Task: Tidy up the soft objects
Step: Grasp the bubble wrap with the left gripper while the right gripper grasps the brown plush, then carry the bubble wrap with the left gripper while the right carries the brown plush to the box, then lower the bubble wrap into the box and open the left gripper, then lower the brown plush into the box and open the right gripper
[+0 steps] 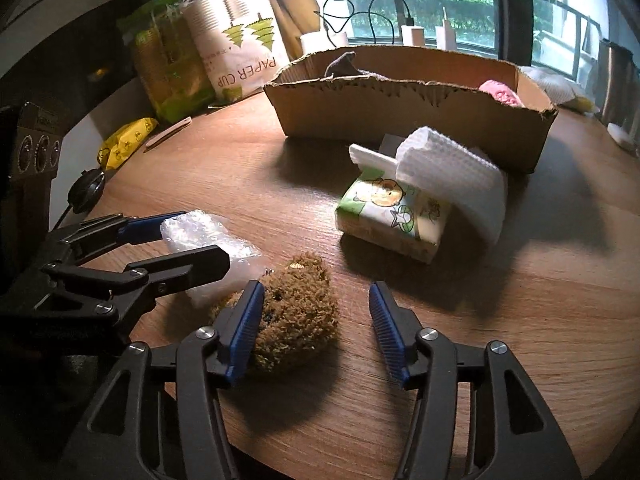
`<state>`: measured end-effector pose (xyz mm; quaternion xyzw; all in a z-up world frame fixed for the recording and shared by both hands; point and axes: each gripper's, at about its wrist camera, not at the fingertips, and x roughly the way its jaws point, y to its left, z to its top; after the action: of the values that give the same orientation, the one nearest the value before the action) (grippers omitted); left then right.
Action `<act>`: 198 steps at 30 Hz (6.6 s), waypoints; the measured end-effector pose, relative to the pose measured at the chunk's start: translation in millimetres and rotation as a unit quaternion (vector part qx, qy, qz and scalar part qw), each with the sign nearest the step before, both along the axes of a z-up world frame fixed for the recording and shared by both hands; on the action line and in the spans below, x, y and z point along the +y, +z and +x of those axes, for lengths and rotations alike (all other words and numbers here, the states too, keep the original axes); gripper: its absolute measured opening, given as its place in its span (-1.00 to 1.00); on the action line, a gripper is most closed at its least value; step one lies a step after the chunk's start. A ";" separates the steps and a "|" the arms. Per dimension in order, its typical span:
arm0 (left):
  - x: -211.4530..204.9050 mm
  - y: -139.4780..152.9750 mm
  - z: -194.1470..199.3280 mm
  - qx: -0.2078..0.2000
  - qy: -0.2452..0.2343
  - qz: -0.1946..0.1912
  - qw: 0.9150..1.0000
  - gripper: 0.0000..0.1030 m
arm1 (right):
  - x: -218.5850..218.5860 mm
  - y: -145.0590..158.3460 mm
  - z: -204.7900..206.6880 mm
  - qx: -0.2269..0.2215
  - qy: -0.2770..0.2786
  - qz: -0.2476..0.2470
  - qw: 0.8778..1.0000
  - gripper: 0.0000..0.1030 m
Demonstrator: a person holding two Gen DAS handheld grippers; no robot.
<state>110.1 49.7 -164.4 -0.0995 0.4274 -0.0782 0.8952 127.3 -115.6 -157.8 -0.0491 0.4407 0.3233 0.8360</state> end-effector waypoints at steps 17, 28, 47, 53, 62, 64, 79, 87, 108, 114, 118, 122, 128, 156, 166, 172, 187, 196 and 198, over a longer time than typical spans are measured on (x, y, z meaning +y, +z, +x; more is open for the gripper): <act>-18.7 -4.2 7.7 0.016 -0.013 0.059 0.998 0.44 | -17.8 7.4 -2.0 -0.015 0.014 0.015 1.000 -0.40; -22.6 2.4 18.0 0.002 -0.015 0.090 0.996 0.44 | -47.4 11.8 10.4 -0.024 -0.029 0.017 0.999 -0.39; -24.7 -6.3 26.0 0.004 -0.038 0.091 0.995 0.18 | -40.2 1.4 15.2 -0.008 -0.017 0.009 1.000 -0.32; -26.1 1.7 23.7 -0.007 -0.046 0.082 0.996 0.16 | -34.0 9.4 11.9 -0.023 -0.009 0.002 1.000 -0.42; -15.0 23.7 26.3 -0.027 -0.034 0.061 0.997 0.16 | -24.2 33.7 9.6 -0.055 0.009 0.007 0.998 -0.45; -12.0 28.5 26.7 -0.033 -0.029 0.058 0.997 0.16 | -21.3 40.3 9.7 -0.062 0.015 0.007 0.998 -0.44; 8.7 58.0 41.6 -0.066 -0.005 0.041 0.997 0.16 | -10.3 81.6 25.2 -0.105 0.027 0.017 0.994 -0.44; 13.2 63.6 55.0 -0.070 0.003 0.043 0.997 0.16 | -10.8 90.9 40.3 -0.113 0.024 0.025 0.993 -0.44; 20.7 72.9 103.4 -0.071 0.032 0.087 0.993 0.17 | -39.6 94.9 83.0 -0.118 -0.016 0.077 0.990 -0.44; 18.5 70.7 115.7 -0.066 0.040 0.104 0.992 0.17 | -48.5 94.4 93.4 -0.118 -0.025 0.091 0.989 -0.44; 16.3 69.8 123.7 -0.065 0.050 0.122 0.989 0.18 | -52.2 90.8 99.5 -0.113 -0.029 0.097 0.988 -0.44; 17.5 69.2 131.9 -0.062 0.062 0.130 0.988 0.18 | -54.4 86.6 104.8 -0.108 -0.028 0.101 0.989 -0.44; 15.1 67.3 147.2 -0.059 0.065 0.135 0.987 0.18 | -62.9 83.0 114.7 -0.103 -0.034 0.107 0.988 -0.44; 10.5 63.8 161.4 -0.055 0.040 0.088 0.994 0.73 | -61.8 84.6 128.6 -0.107 -0.038 0.104 0.988 -0.44; 48.9 60.4 148.2 -0.057 0.071 0.067 0.994 0.73 | -34.6 98.1 118.6 -0.124 -0.030 0.089 0.988 -0.44; 56.6 35.4 163.8 -0.017 0.070 0.075 0.995 0.73 | -20.6 98.4 118.6 -0.123 -0.026 0.078 0.989 -0.44; 72.3 46.2 145.3 -0.059 0.063 0.022 0.996 0.73 | 9.1 106.3 137.0 -0.131 -0.017 0.067 0.989 -0.44; 92.5 51.6 136.7 -0.078 0.071 0.018 0.994 0.73 | 40.3 101.7 154.5 -0.122 0.008 0.075 0.990 -0.44; 96.6 52.4 135.5 -0.082 0.073 0.015 0.994 0.73 | 48.8 100.5 159.1 -0.120 0.014 0.076 0.990 -0.44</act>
<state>245.6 146.3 -112.0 -0.1103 0.3449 -0.0145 0.9320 286.4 -66.8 -57.2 -0.0301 0.3110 0.3597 0.8792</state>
